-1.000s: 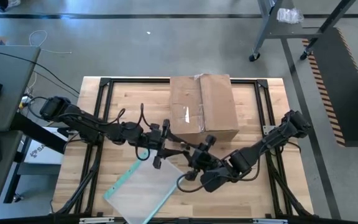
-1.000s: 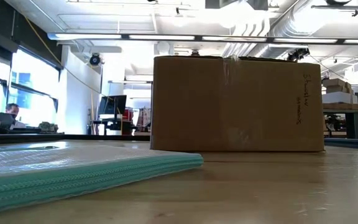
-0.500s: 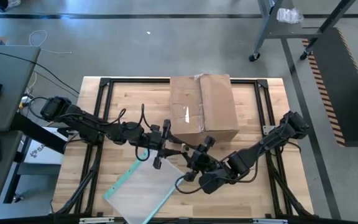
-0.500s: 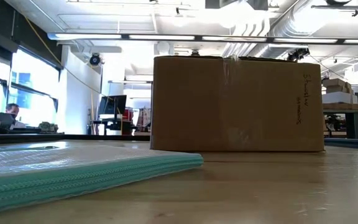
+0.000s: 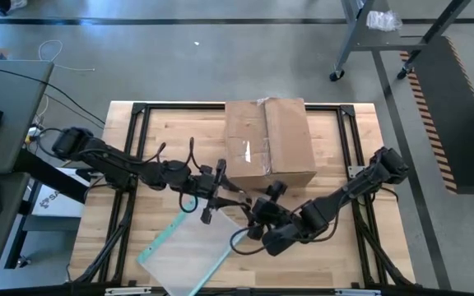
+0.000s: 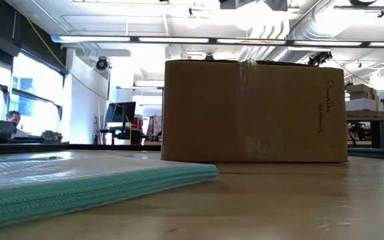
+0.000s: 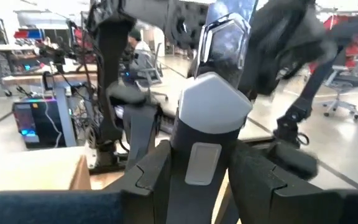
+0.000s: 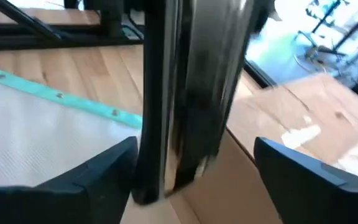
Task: Unpack boxes
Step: Open the cardboard box using the black cutter
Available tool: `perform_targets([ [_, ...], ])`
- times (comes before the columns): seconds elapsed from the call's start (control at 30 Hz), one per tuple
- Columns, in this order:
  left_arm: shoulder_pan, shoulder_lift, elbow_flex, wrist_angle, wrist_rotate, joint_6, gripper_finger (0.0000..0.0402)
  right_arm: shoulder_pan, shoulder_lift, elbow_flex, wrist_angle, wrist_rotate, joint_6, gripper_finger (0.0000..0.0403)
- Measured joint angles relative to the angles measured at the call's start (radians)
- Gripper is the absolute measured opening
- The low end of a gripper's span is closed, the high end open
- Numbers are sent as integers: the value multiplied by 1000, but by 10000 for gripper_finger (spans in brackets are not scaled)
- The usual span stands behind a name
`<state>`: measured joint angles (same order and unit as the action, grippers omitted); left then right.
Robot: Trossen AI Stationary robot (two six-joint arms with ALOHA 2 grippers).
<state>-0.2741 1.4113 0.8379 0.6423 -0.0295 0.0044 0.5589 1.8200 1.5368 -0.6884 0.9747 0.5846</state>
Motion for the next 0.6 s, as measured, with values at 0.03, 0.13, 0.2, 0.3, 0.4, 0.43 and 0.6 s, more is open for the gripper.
perform_targets([
  [0.03,0,-7,0,0,8,0,110,9,-1,-20,-1,18,12,314],
  [0.13,-5,-39,1,0,64,-7,109,39,3,-91,32,72,11,316],
  [0.2,-8,-62,-6,12,99,-3,108,51,4,-147,195,88,-12,317],
  [0.3,-17,-98,-51,41,107,4,108,59,2,-241,580,94,-172,317],
  [0.4,-18,-145,-97,94,102,4,108,56,2,-325,1012,69,-414,318],
  [0.43,-20,-157,-110,114,102,4,108,51,2,-346,1150,58,-493,318],
  [0.6,-30,-169,-159,199,101,8,108,9,1,-371,1450,-33,-751,318],
])
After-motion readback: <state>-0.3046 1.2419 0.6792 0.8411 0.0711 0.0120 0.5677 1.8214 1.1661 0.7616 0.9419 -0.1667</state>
